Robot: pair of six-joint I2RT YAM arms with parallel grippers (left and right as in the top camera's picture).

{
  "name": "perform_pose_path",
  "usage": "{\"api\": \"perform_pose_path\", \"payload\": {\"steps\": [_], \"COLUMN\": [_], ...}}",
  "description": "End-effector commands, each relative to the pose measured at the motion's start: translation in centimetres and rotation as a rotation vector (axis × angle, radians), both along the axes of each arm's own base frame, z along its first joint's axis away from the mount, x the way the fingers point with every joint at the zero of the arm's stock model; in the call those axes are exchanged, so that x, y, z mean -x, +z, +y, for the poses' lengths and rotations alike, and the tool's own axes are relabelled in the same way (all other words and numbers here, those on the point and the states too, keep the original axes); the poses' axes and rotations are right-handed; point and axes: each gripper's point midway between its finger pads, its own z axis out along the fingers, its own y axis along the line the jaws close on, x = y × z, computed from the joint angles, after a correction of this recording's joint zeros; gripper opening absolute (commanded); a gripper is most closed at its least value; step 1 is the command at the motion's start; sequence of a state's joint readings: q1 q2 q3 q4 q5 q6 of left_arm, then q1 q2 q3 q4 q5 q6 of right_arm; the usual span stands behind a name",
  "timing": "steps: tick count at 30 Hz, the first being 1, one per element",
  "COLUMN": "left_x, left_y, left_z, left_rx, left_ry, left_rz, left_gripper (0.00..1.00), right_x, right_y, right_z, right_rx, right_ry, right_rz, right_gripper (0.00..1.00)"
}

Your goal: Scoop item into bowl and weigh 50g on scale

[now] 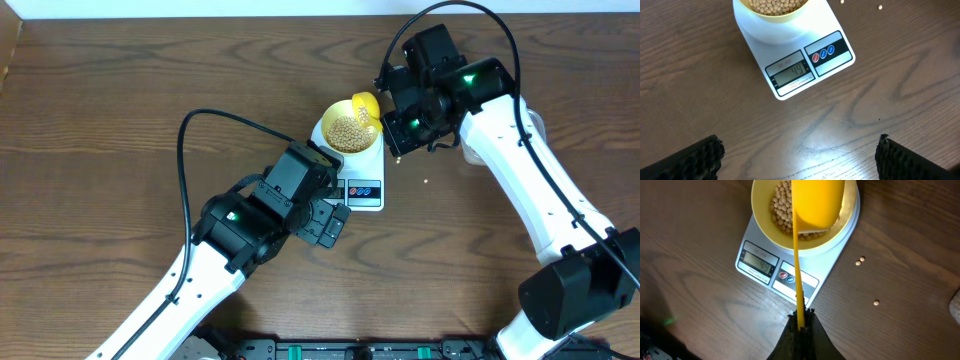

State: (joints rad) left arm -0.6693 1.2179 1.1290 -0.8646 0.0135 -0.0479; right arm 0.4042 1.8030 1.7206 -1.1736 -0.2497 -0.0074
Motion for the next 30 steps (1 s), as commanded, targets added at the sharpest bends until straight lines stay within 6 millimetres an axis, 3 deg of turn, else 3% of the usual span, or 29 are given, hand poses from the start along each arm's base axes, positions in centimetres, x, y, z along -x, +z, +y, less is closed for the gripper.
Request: {"api": "perform_pose_path", "payload": {"steps": [1,30], "left_x": [-0.35,-0.35], "left_y": [0.82,0.82], "left_z": [-0.11,-0.11], "left_rx": [0.007,0.007], "left_ry": [-0.004,-0.004], "left_rz": [-0.020,-0.020], "left_gripper": [0.99,0.99], "right_x": [-0.22,0.11], "right_y": [1.36,1.33], "right_z": [0.55,0.27], "right_rx": [-0.021,0.019], "right_ry": [-0.002,0.005], "right_rz": [-0.032,-0.037], "right_gripper": [0.01,0.01]}}
